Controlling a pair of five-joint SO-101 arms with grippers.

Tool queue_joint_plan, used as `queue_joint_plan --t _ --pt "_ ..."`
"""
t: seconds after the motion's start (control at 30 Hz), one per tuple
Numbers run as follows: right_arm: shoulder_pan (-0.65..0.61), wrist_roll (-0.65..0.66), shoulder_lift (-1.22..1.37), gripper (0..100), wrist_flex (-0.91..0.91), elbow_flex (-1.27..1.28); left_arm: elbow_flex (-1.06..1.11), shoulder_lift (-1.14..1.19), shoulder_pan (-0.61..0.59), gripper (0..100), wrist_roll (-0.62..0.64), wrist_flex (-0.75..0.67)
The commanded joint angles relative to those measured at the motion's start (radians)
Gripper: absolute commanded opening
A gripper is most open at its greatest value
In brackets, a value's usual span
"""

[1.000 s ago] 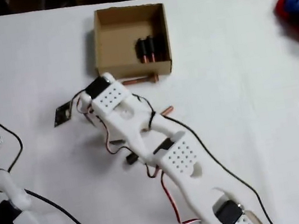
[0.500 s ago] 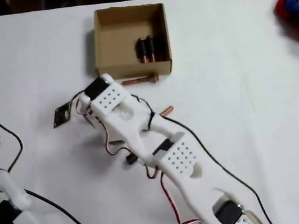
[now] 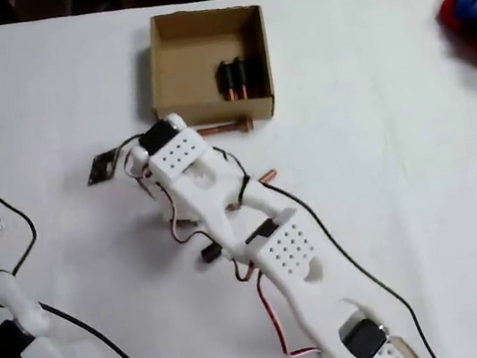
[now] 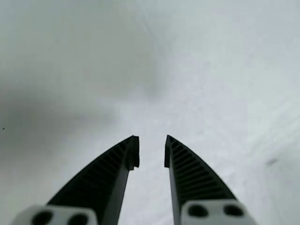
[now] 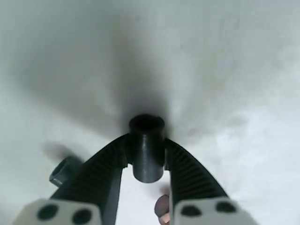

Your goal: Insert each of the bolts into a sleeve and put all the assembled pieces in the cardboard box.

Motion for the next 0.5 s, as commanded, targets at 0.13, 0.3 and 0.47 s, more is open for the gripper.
queue_joint_plan --t 0.13,0.3,0.47 --pt "0.211 -0.158 -0.317 1.9 0.008 0.000 -0.031 -0.006 0.109 11 -0.008 -0.006" --pt "0.335 -0.204 -0.487 1.9 0.065 0.000 -0.007 -0.005 0.255 11 -0.161 0.012" --pt "0.464 -0.236 -0.604 2.0 0.067 0.092 -0.001 0.000 0.494 11 -0.347 0.077"
